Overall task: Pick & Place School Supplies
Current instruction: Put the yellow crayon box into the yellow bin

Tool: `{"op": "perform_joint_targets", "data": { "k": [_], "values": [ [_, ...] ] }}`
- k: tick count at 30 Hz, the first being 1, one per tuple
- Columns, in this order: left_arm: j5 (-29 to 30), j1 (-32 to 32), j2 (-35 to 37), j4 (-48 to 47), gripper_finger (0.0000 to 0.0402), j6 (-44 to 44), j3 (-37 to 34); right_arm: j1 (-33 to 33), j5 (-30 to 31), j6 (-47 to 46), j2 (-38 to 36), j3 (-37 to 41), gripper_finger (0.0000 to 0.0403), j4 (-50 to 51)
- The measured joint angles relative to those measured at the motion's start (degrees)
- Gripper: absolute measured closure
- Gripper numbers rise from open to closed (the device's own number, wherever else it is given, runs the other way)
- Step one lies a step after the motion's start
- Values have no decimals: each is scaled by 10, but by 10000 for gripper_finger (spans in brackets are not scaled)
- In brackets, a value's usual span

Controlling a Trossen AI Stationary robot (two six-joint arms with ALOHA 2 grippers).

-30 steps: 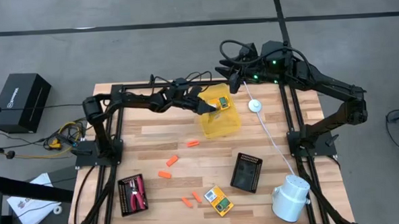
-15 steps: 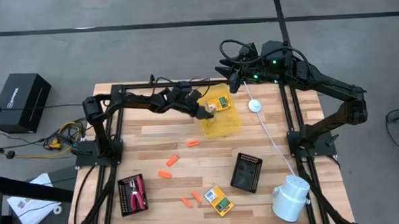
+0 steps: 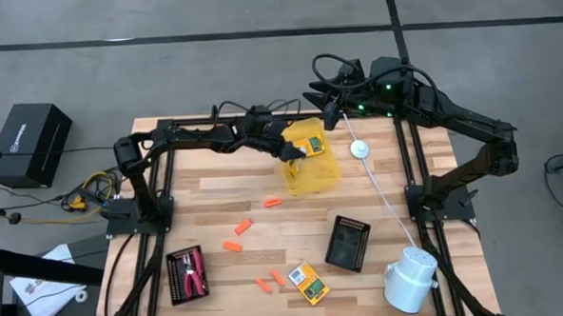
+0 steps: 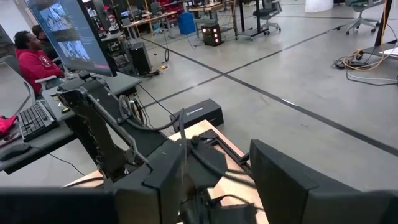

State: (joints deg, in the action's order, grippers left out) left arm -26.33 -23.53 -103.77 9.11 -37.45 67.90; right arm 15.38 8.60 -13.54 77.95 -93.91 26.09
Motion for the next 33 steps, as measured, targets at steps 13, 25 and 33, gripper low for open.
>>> {"op": "perform_joint_targets", "data": {
  "k": [13,25,33],
  "values": [
    [-11,-2,0,-30,180,5,56,-1,0,0,0,0,237,-13],
    [-63,7,11,-83,181,55,56,-10,-10,0,-4,1,238,-7],
    [-73,37,125,-239,182,194,56,-42,-12,19,-15,1,235,37]
  ]
}}
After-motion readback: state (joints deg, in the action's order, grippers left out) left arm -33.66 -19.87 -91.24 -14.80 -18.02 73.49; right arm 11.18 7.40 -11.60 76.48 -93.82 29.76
